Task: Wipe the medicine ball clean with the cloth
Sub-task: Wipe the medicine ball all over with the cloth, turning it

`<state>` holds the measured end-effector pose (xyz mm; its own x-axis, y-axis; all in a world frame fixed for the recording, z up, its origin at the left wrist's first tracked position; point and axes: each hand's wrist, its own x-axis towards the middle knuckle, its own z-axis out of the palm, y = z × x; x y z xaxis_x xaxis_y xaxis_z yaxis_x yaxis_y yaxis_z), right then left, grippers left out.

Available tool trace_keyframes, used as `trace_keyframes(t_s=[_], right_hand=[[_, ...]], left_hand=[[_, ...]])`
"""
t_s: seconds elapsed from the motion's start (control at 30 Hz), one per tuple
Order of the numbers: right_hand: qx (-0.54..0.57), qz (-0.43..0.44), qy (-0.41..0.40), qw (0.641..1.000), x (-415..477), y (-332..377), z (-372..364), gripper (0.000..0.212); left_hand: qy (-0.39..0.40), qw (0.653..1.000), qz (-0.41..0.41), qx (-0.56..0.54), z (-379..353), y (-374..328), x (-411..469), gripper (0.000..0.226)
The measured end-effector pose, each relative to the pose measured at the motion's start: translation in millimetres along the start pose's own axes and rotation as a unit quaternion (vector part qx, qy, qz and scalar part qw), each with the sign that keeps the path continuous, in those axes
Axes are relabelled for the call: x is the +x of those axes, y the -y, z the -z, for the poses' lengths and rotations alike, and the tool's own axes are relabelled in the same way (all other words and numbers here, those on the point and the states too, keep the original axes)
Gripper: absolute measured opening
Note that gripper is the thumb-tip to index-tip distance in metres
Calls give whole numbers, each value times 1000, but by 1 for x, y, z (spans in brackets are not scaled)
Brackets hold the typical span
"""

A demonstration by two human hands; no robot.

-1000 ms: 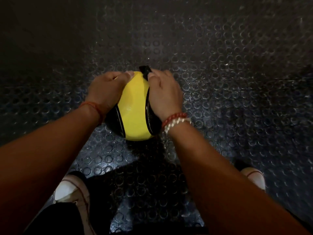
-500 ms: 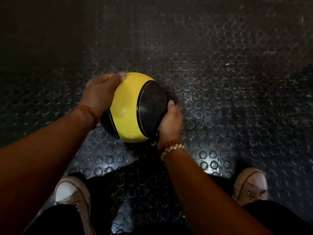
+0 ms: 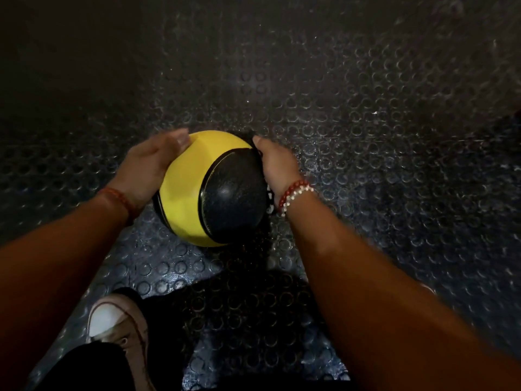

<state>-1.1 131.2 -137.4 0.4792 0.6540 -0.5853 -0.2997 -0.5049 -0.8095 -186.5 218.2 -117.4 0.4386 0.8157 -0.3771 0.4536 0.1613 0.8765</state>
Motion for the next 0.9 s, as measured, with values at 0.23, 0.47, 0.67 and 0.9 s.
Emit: trace_keyframes(t_s=[0.23, 0.47, 0.67, 0.9], right_hand=[[208, -129, -76, 967, -46, -72, -28, 42], [-92, 154, -57, 982, -57, -36, -38, 39], [-53, 53, 70, 995, -14, -2, -38, 35], [162, -134, -6, 978, -19, -37, -36, 28]], left_hand=[[11, 999, 27, 13, 18, 3, -5, 31], [5, 995, 82, -47, 25, 6, -8, 30], [0, 998, 40, -51, 29, 17, -19, 54], [-19, 997, 46, -58, 35, 20, -20, 57]])
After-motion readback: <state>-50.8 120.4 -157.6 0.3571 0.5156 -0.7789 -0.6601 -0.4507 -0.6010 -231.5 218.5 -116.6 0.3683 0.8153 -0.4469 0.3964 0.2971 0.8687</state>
